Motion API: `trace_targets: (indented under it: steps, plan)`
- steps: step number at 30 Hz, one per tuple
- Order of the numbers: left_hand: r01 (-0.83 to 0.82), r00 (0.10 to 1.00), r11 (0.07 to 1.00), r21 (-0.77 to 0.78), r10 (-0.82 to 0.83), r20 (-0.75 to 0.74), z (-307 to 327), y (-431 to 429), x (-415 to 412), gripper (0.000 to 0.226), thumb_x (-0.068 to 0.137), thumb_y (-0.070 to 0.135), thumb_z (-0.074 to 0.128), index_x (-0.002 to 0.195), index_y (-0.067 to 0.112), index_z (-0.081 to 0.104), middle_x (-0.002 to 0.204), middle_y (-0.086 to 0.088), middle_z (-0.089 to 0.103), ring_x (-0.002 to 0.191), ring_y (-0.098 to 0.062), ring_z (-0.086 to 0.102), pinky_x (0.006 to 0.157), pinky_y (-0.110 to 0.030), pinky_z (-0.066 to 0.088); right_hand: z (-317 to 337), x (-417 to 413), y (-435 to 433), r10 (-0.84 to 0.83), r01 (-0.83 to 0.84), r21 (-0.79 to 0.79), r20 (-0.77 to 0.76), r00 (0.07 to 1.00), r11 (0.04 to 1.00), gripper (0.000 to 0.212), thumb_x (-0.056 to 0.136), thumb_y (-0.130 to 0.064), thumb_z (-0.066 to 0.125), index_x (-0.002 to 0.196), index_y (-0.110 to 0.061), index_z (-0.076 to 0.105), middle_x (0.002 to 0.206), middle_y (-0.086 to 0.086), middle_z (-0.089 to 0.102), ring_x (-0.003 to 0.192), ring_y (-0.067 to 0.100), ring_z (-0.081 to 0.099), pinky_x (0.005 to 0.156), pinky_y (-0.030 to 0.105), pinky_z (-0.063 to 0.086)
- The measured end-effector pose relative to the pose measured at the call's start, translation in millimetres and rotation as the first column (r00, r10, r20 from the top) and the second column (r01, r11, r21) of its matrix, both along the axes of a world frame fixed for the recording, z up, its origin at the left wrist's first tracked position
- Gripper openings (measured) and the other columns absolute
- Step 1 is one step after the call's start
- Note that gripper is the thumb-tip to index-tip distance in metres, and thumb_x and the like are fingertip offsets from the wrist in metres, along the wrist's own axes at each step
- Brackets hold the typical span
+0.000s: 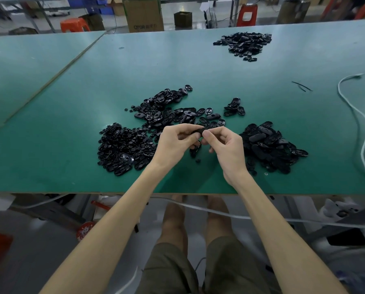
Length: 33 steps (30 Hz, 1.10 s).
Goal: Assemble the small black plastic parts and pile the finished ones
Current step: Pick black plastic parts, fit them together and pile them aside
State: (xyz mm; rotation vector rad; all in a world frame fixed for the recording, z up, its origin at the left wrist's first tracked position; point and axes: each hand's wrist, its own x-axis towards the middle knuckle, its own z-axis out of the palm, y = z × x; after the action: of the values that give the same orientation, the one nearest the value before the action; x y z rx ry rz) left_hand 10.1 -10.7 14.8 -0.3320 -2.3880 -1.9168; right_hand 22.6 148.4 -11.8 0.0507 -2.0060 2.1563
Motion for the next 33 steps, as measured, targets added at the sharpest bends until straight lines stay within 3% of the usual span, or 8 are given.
trace_targets:
  steps: [6, 13, 18, 22, 25, 33]
  plan:
    - [0.004, 0.999, 0.999, 0.05, -0.005, 0.032, 3.0, -0.5, 1.7, 0.021, 0.094, 0.0, 0.07, 0.114, 0.0, 0.075, 0.091, -0.013, 0.078, 0.077, -0.019, 0.072, 0.079, -0.038, 0.061, 2.6, 1.2, 0.3, 0.001, -0.001, -0.007, 0.005, 1.0, 1.0, 0.007, 0.097, -0.017, 0.072, 0.091, -0.013, 0.073, 0.073, -0.003, 0.075, 0.07, 0.007, 0.065, 0.064, 0.02, 0.049]
    - [-0.008, 0.997, 0.997, 0.077, 0.002, 0.077, 4.7, 0.7, 2.6, 0.019, 0.093, -0.003, 0.069, 0.11, 0.002, 0.077, 0.093, -0.014, 0.078, 0.082, -0.019, 0.074, 0.075, -0.027, 0.059, 3.0, 2.0, 0.0, 0.014, -0.014, 0.012, 0.006, 1.0, 1.0, 0.008, 0.096, -0.015, 0.073, 0.089, -0.011, 0.073, 0.077, -0.001, 0.077, 0.074, 0.007, 0.071, 0.067, 0.016, 0.05]
    - [-0.052, 0.995, 0.999, 0.012, 0.051, 0.084, 5.2, 6.5, 0.5, 0.021, 0.09, -0.006, 0.065, 0.103, 0.003, 0.079, 0.09, -0.019, 0.078, 0.087, -0.037, 0.075, 0.081, -0.04, 0.061, 0.6, 1.5, 0.3, 0.025, -0.025, 0.026, 0.009, 1.0, 0.999, 0.008, 0.096, -0.013, 0.074, 0.089, -0.009, 0.073, 0.081, 0.002, 0.079, 0.079, 0.014, 0.076, 0.075, 0.019, 0.055]
    - [-0.065, 0.994, 0.998, -0.025, 0.067, 0.087, 5.9, 8.1, -1.8, 0.022, 0.088, -0.006, 0.065, 0.101, 0.004, 0.079, 0.081, -0.013, 0.077, 0.069, -0.016, 0.07, 0.074, -0.031, 0.06, -0.6, 1.1, 0.1, 0.023, -0.023, 0.036, 0.004, 1.0, 0.999, 0.008, 0.095, -0.012, 0.074, 0.087, -0.011, 0.073, 0.079, 0.0, 0.079, 0.076, 0.011, 0.075, 0.073, 0.017, 0.054]
    - [-0.053, 0.995, 0.998, -0.034, 0.056, 0.086, 7.1, 8.5, -1.7, 0.022, 0.087, -0.006, 0.065, 0.099, 0.005, 0.08, 0.076, -0.007, 0.077, 0.067, -0.013, 0.071, 0.072, -0.026, 0.059, -0.4, 1.3, 0.0, 0.016, -0.016, 0.031, 0.0, 1.0, 0.999, 0.008, 0.095, -0.012, 0.073, 0.087, -0.011, 0.074, 0.079, 0.0, 0.079, 0.076, 0.011, 0.076, 0.073, 0.017, 0.054]
    - [0.04, 0.991, 0.996, 0.085, -0.051, 0.124, 9.6, -2.5, -0.4, 0.021, 0.091, -0.005, 0.071, 0.112, -0.002, 0.075, 0.096, -0.022, 0.077, 0.085, -0.028, 0.075, 0.082, -0.033, 0.062, 0.9, 1.8, -0.1, 0.005, -0.006, 0.019, 0.027, 1.0, 1.0, 0.008, 0.095, -0.015, 0.074, 0.088, -0.014, 0.073, 0.076, -0.001, 0.078, 0.073, 0.008, 0.07, 0.066, 0.018, 0.051]
